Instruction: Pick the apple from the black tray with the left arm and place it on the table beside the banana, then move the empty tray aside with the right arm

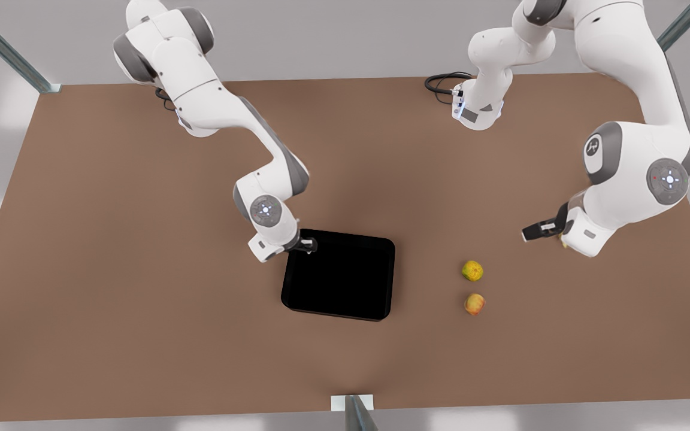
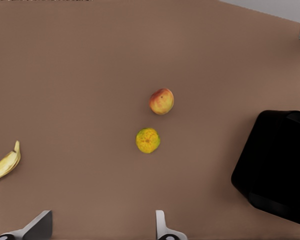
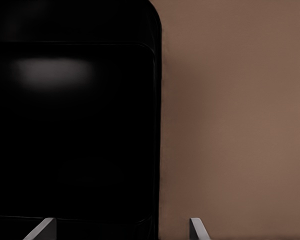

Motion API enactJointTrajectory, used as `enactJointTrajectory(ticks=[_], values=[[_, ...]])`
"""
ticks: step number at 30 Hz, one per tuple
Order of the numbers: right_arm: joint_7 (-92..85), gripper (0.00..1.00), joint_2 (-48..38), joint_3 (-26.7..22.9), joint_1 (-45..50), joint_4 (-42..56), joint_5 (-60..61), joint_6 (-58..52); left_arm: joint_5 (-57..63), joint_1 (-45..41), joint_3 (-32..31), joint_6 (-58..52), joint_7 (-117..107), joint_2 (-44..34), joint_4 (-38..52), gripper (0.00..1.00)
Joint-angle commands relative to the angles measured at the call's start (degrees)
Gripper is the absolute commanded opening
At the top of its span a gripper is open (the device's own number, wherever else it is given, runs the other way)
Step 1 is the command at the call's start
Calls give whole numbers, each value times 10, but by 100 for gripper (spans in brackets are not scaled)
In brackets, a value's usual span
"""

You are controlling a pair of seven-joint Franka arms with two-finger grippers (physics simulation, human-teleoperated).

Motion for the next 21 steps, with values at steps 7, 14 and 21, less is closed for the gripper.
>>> enactJointTrajectory(ticks=[7, 14, 21], values=[[54, 100, 25, 3, -13, -2, -5, 67, -5, 2, -1, -34, 150, -1, -7, 100], [5, 99, 65, 4, -30, -2, -7, 120, -13, -1, -3, -32, 149, 14, 29, 100], [-9, 65, 68, 11, -29, -2, -5, 114, -8, -6, -5, -34, 148, 18, 32, 100]])
